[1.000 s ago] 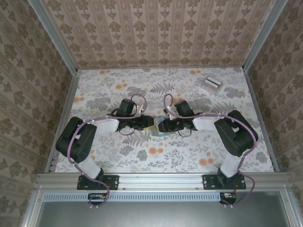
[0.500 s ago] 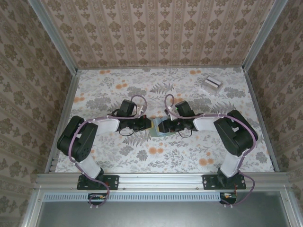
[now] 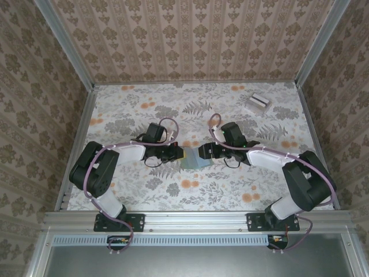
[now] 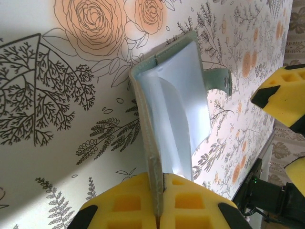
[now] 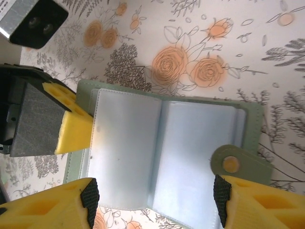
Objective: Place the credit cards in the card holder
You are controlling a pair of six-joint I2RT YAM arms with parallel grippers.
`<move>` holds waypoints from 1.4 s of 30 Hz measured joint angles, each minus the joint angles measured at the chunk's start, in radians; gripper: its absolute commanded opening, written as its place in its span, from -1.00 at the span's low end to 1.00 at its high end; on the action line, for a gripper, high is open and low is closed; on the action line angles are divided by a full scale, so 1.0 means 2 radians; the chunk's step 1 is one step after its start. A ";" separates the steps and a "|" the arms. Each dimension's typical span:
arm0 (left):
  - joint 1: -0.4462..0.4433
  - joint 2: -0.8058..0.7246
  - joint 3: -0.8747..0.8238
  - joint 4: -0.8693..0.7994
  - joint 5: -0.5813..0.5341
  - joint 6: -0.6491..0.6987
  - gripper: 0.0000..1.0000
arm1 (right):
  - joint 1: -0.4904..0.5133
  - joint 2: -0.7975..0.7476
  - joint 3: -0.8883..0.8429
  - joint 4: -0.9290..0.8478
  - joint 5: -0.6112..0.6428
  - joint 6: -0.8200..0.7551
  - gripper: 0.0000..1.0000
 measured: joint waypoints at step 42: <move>0.010 -0.005 -0.001 -0.006 0.009 -0.001 -0.12 | 0.064 -0.029 0.028 -0.129 0.328 0.054 0.47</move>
